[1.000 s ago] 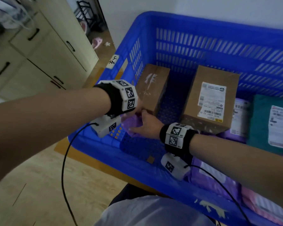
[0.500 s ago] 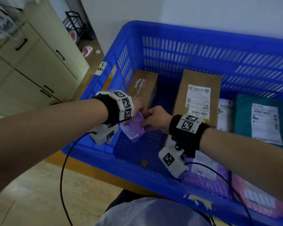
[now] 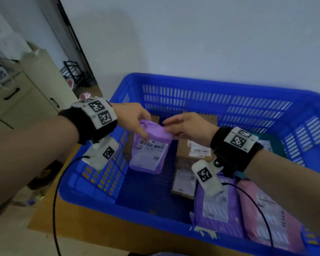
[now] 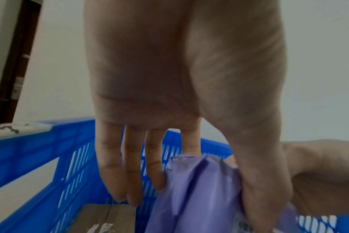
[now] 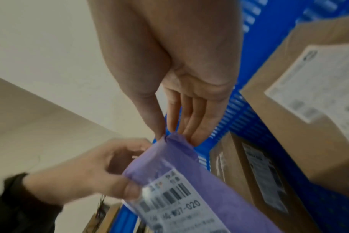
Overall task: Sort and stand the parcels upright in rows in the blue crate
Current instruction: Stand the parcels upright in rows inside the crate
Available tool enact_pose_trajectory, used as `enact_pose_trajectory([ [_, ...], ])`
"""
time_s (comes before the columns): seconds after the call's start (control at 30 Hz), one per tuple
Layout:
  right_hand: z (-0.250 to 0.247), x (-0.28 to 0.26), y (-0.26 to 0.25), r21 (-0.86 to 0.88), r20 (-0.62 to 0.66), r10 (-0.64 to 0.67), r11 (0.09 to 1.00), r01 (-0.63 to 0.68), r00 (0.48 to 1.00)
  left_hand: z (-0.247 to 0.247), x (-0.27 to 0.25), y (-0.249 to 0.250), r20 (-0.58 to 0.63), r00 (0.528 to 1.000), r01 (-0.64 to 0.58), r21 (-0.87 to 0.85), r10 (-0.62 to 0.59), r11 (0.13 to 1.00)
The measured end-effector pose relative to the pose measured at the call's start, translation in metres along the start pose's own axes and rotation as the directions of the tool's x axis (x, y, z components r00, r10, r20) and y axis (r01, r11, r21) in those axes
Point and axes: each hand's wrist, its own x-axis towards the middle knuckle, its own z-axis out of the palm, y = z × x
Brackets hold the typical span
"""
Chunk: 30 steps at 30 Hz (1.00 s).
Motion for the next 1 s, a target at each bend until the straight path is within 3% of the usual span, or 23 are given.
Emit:
enact_pose_trajectory([
  [0.1,-0.023,-0.013,-0.012,0.024,-0.085,-0.064,0.997,0.066,0.994,-0.008,-0.004,-0.004,-0.095,0.994,0.034,-0.205,-0.055,0.978],
  [0.17,-0.037,-0.022,-0.013,0.005,-0.161,-0.111,0.994,0.113,0.981,-0.009,-0.005,-0.008,-0.157,0.980,0.046,-0.409,-0.120,0.912],
  [0.27,-0.053,-0.036,-0.008,0.003,-0.249,-0.146,0.988,0.152,0.957,-0.007,-0.007,-0.009,-0.186,0.956,0.016,-0.743,-0.229,0.669],
  [0.37,-0.063,-0.048,0.003,0.013,-0.278,-0.108,0.993,0.116,0.954,-0.007,-0.009,-0.006,-0.133,0.957,-0.014,-0.909,-0.259,0.416],
  [0.57,-0.059,-0.056,0.016,0.165,-0.216,0.010,0.986,0.027,0.976,-0.008,-0.004,-0.001,-0.065,0.971,-0.028,-0.987,-0.229,0.161],
  [0.67,-0.061,-0.055,0.022,0.302,-0.201,0.034,0.953,0.028,0.979,-0.006,0.001,0.000,-0.031,0.981,-0.003,-0.989,-0.190,0.146],
  [0.83,-0.070,-0.055,0.027,0.346,-0.227,0.009,0.936,0.072,0.974,0.003,0.008,-0.004,0.075,0.989,0.102,-0.970,-0.127,0.219],
  [1.0,-0.078,-0.058,0.041,0.284,-0.276,-0.061,0.948,0.142,0.959,0.008,0.011,-0.008,0.174,0.983,0.185,-0.892,-0.065,0.411],
])
